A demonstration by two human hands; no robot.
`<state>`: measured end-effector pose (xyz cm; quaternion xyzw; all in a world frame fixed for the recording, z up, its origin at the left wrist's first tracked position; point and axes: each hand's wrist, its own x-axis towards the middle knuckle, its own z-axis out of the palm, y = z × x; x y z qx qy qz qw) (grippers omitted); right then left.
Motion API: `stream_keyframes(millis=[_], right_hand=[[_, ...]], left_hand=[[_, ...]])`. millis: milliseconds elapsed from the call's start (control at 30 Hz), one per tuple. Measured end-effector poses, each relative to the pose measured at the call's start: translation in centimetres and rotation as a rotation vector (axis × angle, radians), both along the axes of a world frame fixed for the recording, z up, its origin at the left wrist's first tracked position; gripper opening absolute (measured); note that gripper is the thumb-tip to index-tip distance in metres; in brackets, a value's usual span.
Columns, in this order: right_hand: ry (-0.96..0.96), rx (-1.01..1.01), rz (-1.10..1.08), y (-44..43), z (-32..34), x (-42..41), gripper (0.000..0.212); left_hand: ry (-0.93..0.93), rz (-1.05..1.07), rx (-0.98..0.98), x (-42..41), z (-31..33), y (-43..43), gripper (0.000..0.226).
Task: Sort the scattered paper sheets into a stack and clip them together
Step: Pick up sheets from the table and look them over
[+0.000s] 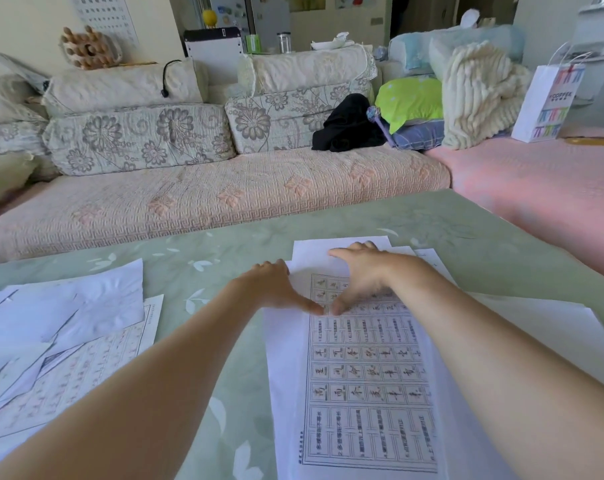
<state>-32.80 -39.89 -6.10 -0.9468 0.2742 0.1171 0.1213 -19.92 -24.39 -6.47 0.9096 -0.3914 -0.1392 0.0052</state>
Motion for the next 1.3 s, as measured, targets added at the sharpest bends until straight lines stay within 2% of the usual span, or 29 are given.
stream_keyframes(millis=[67, 133, 200, 267, 333, 400, 500, 600, 700, 833, 933, 1000, 1067, 1167, 1233, 1300], right_hand=[[-0.026, -0.034, -0.018, -0.4, -0.3, 0.6, 0.148], [-0.055, -0.065, -0.009, -0.4, -0.5, 1.2, 0.139], [-0.118, -0.055, -0.004, -0.2, -0.6, 1.3, 0.115], [-0.238, 0.04, -0.029, 0.0, -0.4, 1.1, 0.08], [-0.359, 0.127, -0.007, 0.6, 0.0, 1.0, 0.041], [-0.406, 0.063, 0.057, 1.5, 0.5, 1.1, 0.022], [-0.481, -0.056, 0.103, 2.8, 1.2, 1.7, 0.022], [-0.587, -0.048, 0.092, 4.3, 1.8, 2.4, 0.025], [-0.673, -0.04, 0.135, 6.5, 1.8, 3.4, 0.024], [-0.765, -0.038, 0.166, 9.1, 1.8, 4.3, 0.027], [-0.694, -0.17, 0.086, 10.9, 2.0, 3.7, 0.061], [-0.597, -0.169, -0.039, 11.6, 1.8, 2.8, 0.082], [-0.559, -0.01, -0.2, 12.4, 1.8, 1.6, 0.094], [-0.609, 0.37, -0.401, 14.1, 2.1, 0.2, 0.097], [-0.655, 0.559, -0.439, 15.3, 2.2, -0.1, 0.081], [-0.701, 0.621, -0.416, 16.6, 1.8, -0.3, 0.041]], left_hand=[[0.061, 0.011, -0.047, 0.1, -0.1, -0.2, 0.097], [0.163, 0.031, -0.196, 0.0, -0.3, -0.5, 0.07], [0.269, 0.069, -0.402, -0.1, -0.4, -0.5, 0.047], [0.332, 0.113, -0.574, -0.1, -0.4, 0.0, 0.036], [0.383, 0.164, -0.733, 0.1, -0.6, 0.8, 0.036], [0.447, 0.277, -0.947, 0.0, -0.8, 2.0, 0.047], [0.643, 0.546, -1.157, -0.3, -1.2, 4.5, 0.07], [0.765, 0.554, -1.084, -0.6, -1.7, 7.3, 0.06], [0.759, 0.504, -1.005, -1.8, -1.7, 9.2, 0.046], [0.637, 0.535, -0.979, -2.2, -1.5, 10.6, 0.043], [0.576, 0.603, -0.953, -1.5, -0.8, 13.2, 0.041], [0.594, 0.616, -0.978, -0.8, -0.6, 15.2, 0.042], [0.64, 0.626, -1.046, -0.4, -0.1, 17.8, 0.041], [0.693, 0.611, -1.145, -0.2, 0.6, 21.4, 0.036], [0.733, 0.584, -1.18, -0.1, 1.0, 23.6, 0.035], [0.793, 0.57, -1.204, 0.1, 1.2, 25.4, 0.036]])
